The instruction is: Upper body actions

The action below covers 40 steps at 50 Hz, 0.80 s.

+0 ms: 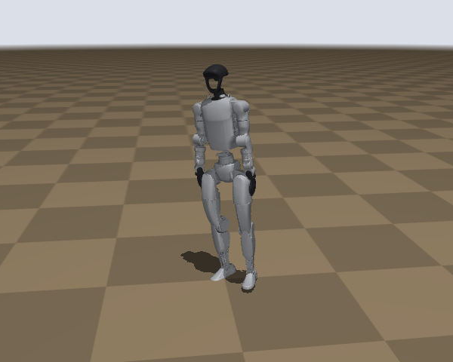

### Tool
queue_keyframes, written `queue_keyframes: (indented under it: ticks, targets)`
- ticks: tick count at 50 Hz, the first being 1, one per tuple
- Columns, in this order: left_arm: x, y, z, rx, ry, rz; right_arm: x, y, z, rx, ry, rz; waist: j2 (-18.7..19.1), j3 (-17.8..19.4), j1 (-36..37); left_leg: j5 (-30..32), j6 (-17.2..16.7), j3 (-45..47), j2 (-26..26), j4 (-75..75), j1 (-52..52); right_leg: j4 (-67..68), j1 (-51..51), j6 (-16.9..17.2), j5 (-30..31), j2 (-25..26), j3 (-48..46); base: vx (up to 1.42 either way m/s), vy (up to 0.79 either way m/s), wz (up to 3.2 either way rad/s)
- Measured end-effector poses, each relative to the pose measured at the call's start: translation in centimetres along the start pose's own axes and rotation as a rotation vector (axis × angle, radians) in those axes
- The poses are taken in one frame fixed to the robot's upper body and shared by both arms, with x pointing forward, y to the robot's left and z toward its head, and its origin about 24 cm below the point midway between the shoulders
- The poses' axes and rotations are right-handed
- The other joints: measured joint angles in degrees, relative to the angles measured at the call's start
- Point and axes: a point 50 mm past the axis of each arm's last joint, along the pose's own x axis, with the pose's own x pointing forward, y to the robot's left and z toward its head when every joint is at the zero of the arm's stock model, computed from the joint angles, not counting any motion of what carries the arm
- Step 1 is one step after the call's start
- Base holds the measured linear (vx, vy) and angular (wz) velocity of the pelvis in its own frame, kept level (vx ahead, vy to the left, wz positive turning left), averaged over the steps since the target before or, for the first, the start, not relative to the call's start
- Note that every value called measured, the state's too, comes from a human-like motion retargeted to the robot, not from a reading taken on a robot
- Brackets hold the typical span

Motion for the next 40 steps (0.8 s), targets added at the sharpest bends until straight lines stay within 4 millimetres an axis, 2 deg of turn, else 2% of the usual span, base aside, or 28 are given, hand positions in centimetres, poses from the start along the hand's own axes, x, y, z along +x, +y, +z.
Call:
queue_keyframes:
  ticks: [40]
  targets:
    - [0.03,-0.17,-0.07,0.000,0.002,-0.007,0.01,0.04,-0.11,-0.001,0.005,0.003,0.30,-0.46,-0.02,-0.13,-0.05,0.24,-0.03,0.03,-0.14,0.04,-0.24,-0.06,-0.03,0.06,0.28,0.00,0.00,0.00]
